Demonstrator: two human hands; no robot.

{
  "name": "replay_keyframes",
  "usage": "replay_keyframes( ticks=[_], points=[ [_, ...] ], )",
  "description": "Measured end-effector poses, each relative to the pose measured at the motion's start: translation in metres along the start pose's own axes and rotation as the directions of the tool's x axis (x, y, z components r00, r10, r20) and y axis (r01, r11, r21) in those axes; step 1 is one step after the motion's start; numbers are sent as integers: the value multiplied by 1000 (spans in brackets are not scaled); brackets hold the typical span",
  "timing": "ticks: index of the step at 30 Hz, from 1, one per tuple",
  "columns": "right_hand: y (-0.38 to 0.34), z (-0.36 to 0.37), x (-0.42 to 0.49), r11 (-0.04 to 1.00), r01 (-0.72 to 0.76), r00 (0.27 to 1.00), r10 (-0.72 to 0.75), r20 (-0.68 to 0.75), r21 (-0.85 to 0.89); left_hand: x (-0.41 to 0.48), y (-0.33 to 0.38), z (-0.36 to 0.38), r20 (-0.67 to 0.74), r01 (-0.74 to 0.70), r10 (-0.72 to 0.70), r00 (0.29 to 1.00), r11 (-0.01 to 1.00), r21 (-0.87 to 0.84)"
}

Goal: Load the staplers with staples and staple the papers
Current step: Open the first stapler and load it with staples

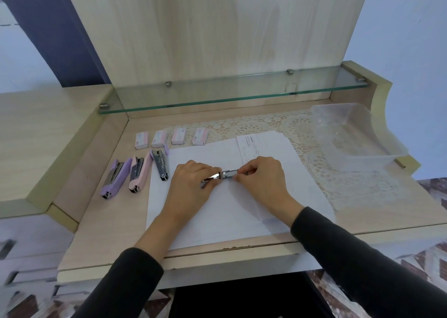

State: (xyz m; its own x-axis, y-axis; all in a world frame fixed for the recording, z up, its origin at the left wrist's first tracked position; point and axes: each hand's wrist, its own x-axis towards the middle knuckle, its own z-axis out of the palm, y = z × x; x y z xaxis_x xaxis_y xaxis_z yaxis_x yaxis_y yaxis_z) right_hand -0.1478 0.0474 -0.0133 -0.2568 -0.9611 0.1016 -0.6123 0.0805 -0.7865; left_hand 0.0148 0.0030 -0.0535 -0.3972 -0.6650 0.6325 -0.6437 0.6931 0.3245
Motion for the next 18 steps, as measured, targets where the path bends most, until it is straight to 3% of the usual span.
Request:
replay_keyframes(
  ticks=[18],
  points=[
    [9,-17,0,976,-37,998,46,-40,215,2,5,-6,59,1,-4,998,999,44]
  ],
)
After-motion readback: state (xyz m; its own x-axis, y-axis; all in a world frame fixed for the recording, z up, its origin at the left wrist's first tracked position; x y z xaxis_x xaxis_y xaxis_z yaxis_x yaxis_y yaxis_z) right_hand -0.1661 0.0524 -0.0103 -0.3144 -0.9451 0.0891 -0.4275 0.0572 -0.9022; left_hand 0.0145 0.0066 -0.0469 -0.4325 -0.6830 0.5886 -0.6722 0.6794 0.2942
